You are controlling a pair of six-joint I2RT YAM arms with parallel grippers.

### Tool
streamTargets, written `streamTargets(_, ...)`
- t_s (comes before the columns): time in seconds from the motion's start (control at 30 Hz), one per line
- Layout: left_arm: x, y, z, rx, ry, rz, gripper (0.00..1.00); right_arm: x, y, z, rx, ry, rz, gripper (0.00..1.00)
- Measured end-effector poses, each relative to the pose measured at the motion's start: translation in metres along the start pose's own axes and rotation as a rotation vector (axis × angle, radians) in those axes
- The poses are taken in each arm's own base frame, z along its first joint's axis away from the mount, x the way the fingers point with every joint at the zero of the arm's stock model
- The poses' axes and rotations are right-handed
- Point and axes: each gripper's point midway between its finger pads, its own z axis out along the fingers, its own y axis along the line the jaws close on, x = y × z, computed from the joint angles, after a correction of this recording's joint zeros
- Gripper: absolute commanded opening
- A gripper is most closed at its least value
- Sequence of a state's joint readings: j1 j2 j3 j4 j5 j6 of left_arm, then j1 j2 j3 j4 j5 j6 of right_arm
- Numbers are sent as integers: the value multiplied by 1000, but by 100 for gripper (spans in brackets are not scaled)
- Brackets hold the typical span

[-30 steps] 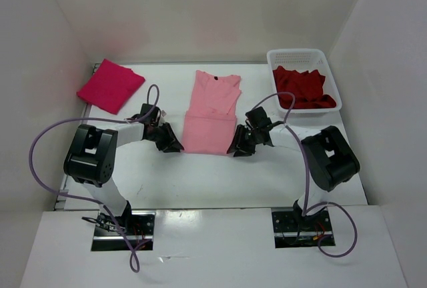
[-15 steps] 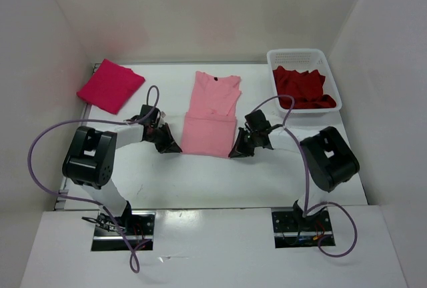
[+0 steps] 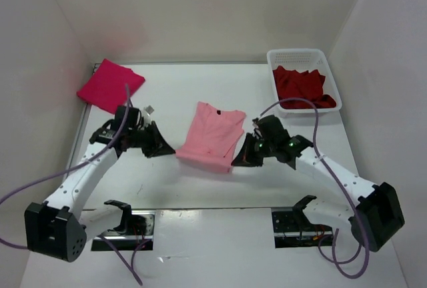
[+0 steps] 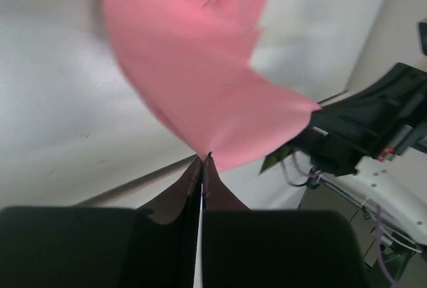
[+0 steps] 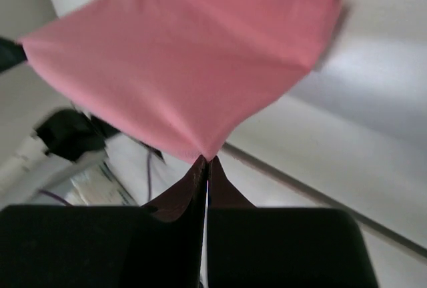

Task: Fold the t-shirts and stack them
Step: Fold the long partially folded tshirt into a neat square

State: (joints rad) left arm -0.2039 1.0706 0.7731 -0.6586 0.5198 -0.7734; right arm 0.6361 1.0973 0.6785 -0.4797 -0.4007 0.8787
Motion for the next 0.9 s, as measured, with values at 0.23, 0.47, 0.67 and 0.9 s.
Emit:
streamTargets(0.23,-116,-77,24,67,-116,73,0,-132,16,-6,5,-178,38,0)
streamTargets(0.47,-207,-55,140,-26,-94,27,0,-214,-37,45,121,-179,94,0)
streamTargets(0.67,-229,-55,168,-46,-120,-5,16,-239,-57,51,172,-214,108,2)
streamTargets(0.9,-250,-74,163,4,-222,26,71,-254,-60,47,186,-259,119,40)
